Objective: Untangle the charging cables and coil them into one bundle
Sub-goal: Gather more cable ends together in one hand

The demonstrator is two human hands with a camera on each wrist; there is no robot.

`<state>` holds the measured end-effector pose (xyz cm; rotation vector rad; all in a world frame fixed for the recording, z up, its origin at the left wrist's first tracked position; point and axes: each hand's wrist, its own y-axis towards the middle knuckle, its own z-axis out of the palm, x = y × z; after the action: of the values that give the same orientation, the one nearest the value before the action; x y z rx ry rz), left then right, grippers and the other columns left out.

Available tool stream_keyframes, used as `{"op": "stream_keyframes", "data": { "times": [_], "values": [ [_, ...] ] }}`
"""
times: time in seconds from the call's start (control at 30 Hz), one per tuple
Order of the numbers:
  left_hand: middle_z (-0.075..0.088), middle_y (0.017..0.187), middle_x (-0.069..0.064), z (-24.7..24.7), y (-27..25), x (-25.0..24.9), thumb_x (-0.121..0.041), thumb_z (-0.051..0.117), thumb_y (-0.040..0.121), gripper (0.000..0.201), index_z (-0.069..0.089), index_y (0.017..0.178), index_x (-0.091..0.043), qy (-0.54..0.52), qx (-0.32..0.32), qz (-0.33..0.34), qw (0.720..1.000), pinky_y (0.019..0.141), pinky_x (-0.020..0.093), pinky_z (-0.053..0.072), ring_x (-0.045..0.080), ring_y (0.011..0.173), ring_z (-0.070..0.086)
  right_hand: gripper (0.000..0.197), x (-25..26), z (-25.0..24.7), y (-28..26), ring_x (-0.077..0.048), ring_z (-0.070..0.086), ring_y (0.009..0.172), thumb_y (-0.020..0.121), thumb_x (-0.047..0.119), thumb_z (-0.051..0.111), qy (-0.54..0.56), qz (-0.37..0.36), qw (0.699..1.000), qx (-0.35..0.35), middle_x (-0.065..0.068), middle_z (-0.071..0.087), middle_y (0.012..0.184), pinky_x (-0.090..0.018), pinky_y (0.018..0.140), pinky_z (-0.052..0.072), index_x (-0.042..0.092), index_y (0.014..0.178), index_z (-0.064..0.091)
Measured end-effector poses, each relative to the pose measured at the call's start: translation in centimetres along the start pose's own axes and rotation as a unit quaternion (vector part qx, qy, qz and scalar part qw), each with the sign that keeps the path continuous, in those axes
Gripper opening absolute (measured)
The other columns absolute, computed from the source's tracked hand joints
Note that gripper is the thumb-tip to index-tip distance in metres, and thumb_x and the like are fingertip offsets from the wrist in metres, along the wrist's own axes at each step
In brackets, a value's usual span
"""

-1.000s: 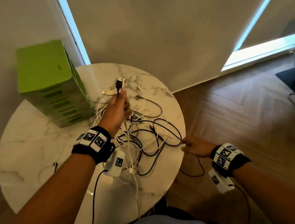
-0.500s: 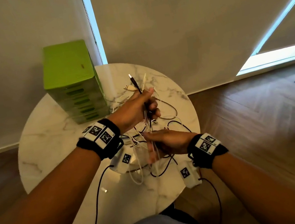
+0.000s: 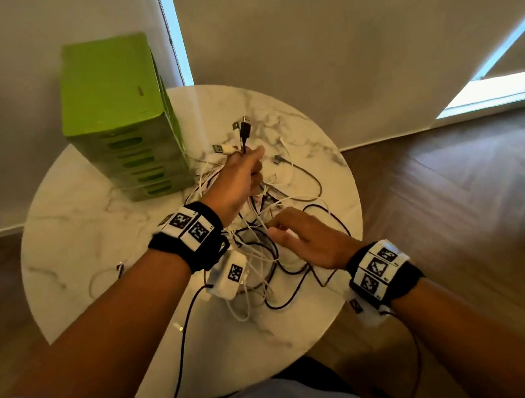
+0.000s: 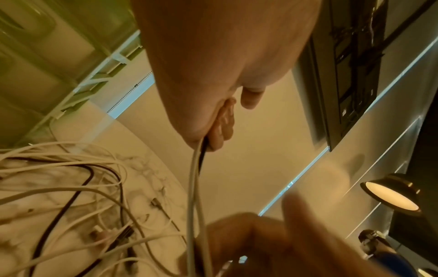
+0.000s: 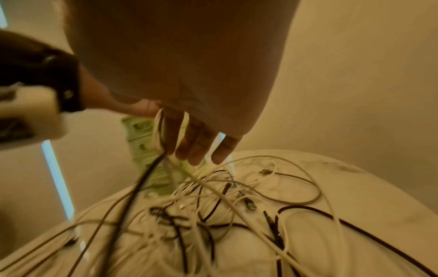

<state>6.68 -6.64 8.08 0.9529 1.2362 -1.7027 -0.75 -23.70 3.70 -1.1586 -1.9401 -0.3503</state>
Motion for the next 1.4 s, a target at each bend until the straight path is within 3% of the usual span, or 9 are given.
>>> {"op": "stream_keyframes", "data": {
  "times": [0.2,0.37,0.5,0.7,0.87,0.93,1.03,1.23,1.4],
  "values": [
    [0.034,0.072,-0.004,0.7,1.1,1.2,-0.022,0.05,0.104,0.021,0.039,0.086,-0.024,0.062,-0.03,-0.043,0.997,0.054,0.024,0.025,0.008,0.058,0.032,0.026,-8.7,-5.8,4.5,-0.024,0.065,0.097,0.1,0.037,0.056,0.024,0.177,0.972,-0.154,-0.007,0.07,0.102,-0.04,0.091,0.05,0.014,0.101,0.068],
    [0.031,0.066,-0.007,0.5,2.1,2.4,-0.022,0.05,0.104,0.024,0.039,0.082,-0.023,0.063,-0.032,-0.046,0.996,0.049,0.022,0.025,0.005,0.049,0.031,0.026,-16.8,-6.9,8.7,-0.038,0.065,0.107,0.091,0.04,0.064,-0.018,0.354,0.933,-0.065,-0.017,0.069,0.115,-0.046,0.093,0.054,0.019,0.104,0.058],
    [0.034,0.068,-0.006,0.2,2.5,3.7,-0.023,0.054,0.103,0.016,0.044,0.09,-0.021,0.051,-0.051,-0.07,0.995,0.054,0.024,0.026,0.007,0.054,0.031,0.041,-18.4,-6.2,11.4,-0.039,0.061,0.113,0.091,0.034,0.066,-0.061,0.357,0.931,-0.049,-0.019,0.064,0.124,-0.039,0.093,0.047,0.009,0.12,0.055],
    [0.032,0.067,-0.006,-0.6,2.7,5.6,-0.037,0.063,0.088,0.023,0.044,0.079,-0.027,0.052,-0.03,-0.062,0.996,0.052,0.029,0.024,0.01,0.052,0.028,0.034,-19.1,-5.6,12.9,-0.042,0.058,0.112,0.096,0.027,0.06,-0.118,0.32,0.938,-0.071,-0.025,0.065,0.116,-0.043,0.091,0.046,-0.004,0.109,0.06],
    [0.031,0.063,-0.008,-0.7,2.7,6.0,-0.036,0.063,0.089,0.024,0.044,0.08,-0.024,0.047,-0.039,-0.059,0.996,0.052,0.028,0.026,0.008,0.049,0.029,0.04,-19.3,-8.6,13.2,-0.032,0.072,0.073,0.086,0.025,0.051,0.108,0.399,0.896,-0.159,-0.015,0.069,0.08,-0.044,0.072,0.061,-0.006,0.11,0.062],
    [0.034,0.064,-0.007,-0.7,2.6,6.1,-0.034,0.063,0.09,0.022,0.046,0.078,-0.025,0.046,-0.045,-0.055,0.996,0.051,0.027,0.027,0.008,0.049,0.03,0.033,-17.5,-10.0,13.2,-0.023,0.067,0.053,0.094,0.019,0.046,0.198,0.381,0.872,-0.235,-0.009,0.06,0.069,-0.035,0.056,0.056,-0.004,0.115,0.056],
    [0.031,0.067,-0.005,-0.5,2.2,5.8,-0.026,0.059,0.1,0.021,0.049,0.081,-0.024,0.024,-0.043,-0.05,0.998,0.051,0.025,0.024,0.008,0.051,0.026,0.006,-12.3,-11.3,12.7,-0.014,0.058,0.046,0.1,0.016,0.044,0.268,0.254,0.885,-0.284,-0.002,0.049,0.066,-0.035,0.06,0.051,0.011,0.105,0.043],
    [0.025,0.065,-0.006,-0.1,1.0,4.8,-0.022,0.049,0.104,0.027,0.042,0.078,-0.026,-0.064,-0.048,-0.035,0.996,0.053,0.026,0.016,0.009,0.054,0.021,0.009,-0.1,-9.1,7.9,-0.02,0.042,0.058,0.108,0.015,0.041,0.312,-0.016,0.93,-0.192,0.0,0.037,0.062,-0.036,0.06,0.043,0.015,0.102,0.034],
    [0.034,0.058,-0.009,-0.2,-0.8,3.2,-0.048,0.048,0.099,0.03,0.051,0.085,-0.021,-0.177,-0.077,-0.029,0.981,0.046,0.02,0.029,0.006,0.047,0.033,0.01,3.1,-3.8,3.8,-0.017,0.04,0.05,0.108,0.025,0.04,0.137,-0.064,0.981,-0.125,-0.001,0.047,0.063,-0.042,0.05,0.032,0.017,0.108,0.033]
  ]
}}
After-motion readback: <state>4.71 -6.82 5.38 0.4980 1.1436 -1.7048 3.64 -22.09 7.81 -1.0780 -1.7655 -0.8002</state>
